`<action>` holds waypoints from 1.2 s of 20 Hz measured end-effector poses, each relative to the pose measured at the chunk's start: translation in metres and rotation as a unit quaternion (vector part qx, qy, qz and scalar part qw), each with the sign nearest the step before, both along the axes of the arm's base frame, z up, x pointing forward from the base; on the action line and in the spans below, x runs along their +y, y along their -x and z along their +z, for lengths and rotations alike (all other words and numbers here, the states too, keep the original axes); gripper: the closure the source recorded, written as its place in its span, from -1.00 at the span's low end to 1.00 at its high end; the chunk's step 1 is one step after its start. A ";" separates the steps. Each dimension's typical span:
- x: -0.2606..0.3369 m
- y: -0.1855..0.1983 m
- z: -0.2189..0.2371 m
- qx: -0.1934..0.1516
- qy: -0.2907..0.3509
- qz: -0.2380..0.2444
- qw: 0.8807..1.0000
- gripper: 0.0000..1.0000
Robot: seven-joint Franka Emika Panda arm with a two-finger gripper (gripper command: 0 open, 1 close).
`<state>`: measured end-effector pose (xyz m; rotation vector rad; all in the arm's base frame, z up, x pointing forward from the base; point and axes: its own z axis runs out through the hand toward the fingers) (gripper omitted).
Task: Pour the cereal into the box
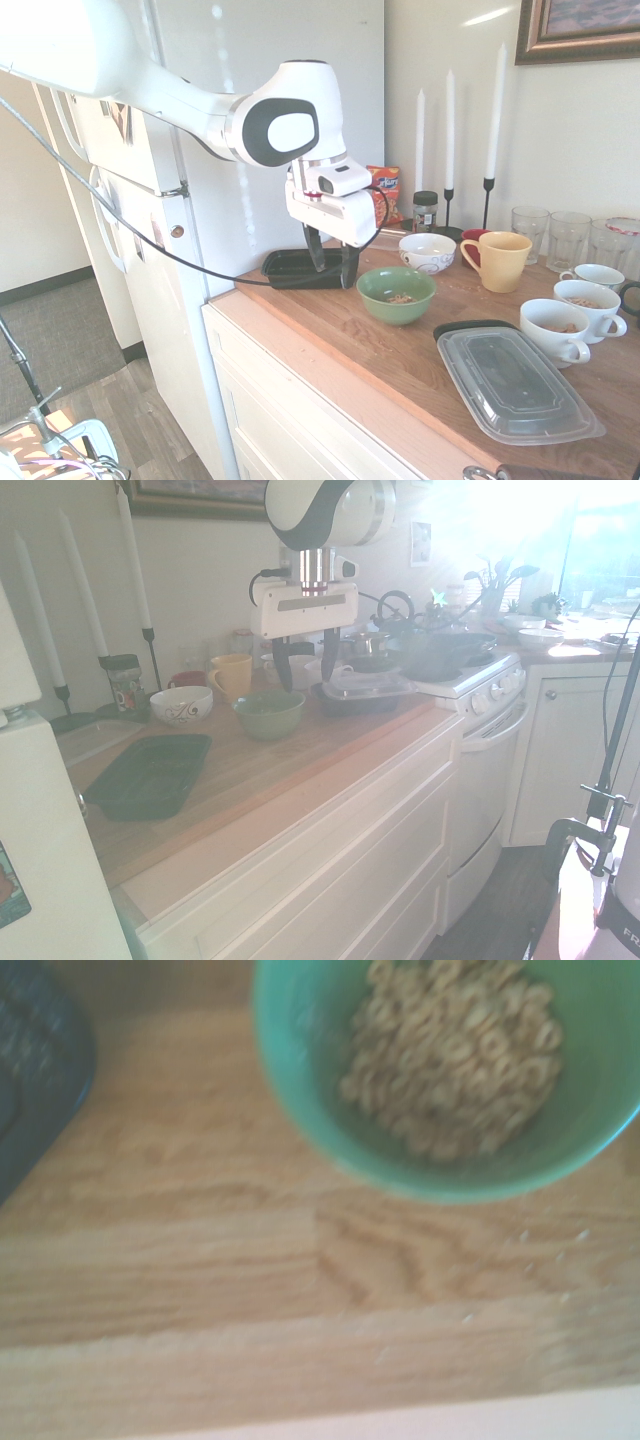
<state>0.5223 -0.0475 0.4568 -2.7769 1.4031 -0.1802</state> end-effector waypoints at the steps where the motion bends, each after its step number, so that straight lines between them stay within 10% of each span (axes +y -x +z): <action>1: -0.010 -0.008 0.006 0.000 0.000 -0.003 1.000 -1.00; 16: -0.082 -0.103 -0.032 0.053 0.003 0.018 0.998 -1.00; 24: -0.080 -0.133 -0.072 0.028 0.007 0.034 0.999 -1.00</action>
